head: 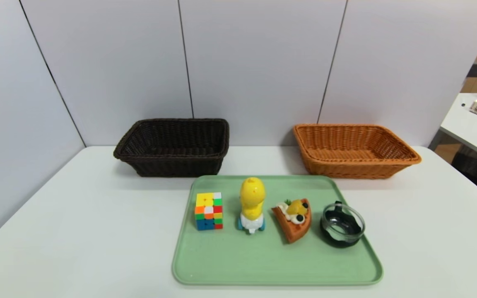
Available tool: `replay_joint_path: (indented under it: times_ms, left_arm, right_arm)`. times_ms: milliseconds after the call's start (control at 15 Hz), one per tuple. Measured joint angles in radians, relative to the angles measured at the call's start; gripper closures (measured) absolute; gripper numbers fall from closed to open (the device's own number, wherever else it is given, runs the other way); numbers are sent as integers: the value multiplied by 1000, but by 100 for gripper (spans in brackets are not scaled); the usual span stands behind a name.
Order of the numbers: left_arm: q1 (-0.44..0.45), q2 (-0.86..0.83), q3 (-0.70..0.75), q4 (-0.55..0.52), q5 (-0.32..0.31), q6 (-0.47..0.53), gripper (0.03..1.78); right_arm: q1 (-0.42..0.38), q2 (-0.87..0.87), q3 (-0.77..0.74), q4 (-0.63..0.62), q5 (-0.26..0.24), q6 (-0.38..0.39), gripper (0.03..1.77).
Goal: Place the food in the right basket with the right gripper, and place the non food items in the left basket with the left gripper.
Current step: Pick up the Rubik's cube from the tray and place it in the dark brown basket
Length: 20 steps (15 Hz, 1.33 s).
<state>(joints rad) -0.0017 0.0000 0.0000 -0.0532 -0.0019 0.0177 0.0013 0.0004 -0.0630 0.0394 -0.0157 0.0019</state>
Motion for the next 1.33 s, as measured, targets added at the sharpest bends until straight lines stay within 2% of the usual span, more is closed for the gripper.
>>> replay_joint_path:
  times_ms: [200, 333, 400, 600, 733, 1067, 1200, 1333]
  left_arm:
    - [0, 5, -94, 129, -9, -25, 12]
    - [0, 39, -176, 236, -30, -46, 12]
    - [0, 72, -209, 255, -34, -53, 12]
    - [0, 221, -314, 273, -40, -67, 12]
    - [0, 355, -397, 276, -42, -71, 12]
    - [0, 722, -624, 276, -47, -72, 12]
    - [0, 842, -694, 273, -53, -73, 12]
    - [1, 915, -729, 271, -60, -74, 12]
  right_arm:
    - [0, 45, -95, 102, 2, 24, 10]
    - [4, 111, -137, 108, 2, 55, 10]
    - [8, 155, -159, 108, 2, 67, 10]
    - [16, 334, -248, 107, 9, 113, 10]
    - [19, 483, -329, 114, 30, 130, 10]
    - [21, 806, -543, 207, 54, 141, 10]
    - [21, 890, -593, 222, 57, 138, 10]
    - [22, 946, -612, 212, 84, 134, 10]
